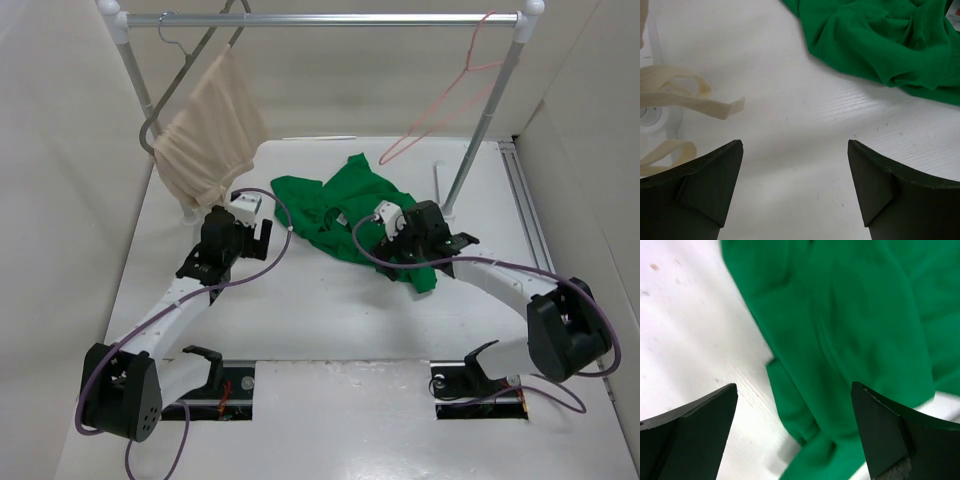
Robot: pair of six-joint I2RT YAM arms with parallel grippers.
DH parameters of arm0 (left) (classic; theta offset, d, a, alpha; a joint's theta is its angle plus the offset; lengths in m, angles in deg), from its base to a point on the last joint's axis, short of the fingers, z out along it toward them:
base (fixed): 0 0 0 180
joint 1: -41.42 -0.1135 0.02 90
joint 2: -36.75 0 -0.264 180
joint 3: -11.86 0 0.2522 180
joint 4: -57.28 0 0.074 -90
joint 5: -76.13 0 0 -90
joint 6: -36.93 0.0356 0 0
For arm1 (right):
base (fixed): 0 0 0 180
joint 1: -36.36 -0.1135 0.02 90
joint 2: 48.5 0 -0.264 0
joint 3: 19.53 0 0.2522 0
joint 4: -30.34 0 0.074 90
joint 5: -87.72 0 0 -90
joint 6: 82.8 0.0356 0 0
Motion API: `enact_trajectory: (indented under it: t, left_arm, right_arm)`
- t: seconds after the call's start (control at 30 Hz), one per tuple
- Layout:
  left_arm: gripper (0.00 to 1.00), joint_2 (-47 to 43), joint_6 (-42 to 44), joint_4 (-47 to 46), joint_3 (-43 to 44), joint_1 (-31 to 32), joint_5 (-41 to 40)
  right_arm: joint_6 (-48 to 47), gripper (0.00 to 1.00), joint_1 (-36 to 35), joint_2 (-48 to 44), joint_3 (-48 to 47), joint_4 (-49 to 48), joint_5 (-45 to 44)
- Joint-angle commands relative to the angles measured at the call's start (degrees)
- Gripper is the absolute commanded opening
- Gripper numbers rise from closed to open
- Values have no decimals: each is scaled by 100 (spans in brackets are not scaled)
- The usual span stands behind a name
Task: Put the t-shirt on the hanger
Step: Grab a hanger with the right arm
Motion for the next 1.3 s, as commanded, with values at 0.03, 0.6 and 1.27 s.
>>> enact_trajectory:
  t: [0.03, 0.6, 1.27]
  left_arm:
    - [83, -169, -196, -106, 17, -23, 141]
    - [83, -326, 208, -106, 69, -23, 792]
    - [76, 358, 1621, -18, 236, 1037, 2448]
  right_arm:
    - [-290, 100, -342, 353, -799, -79, -179]
    - [-1010, 77, -737, 3246, -3358, 605, 172]
    - [-1381, 76, -1696, 1208, -1803, 404, 964]
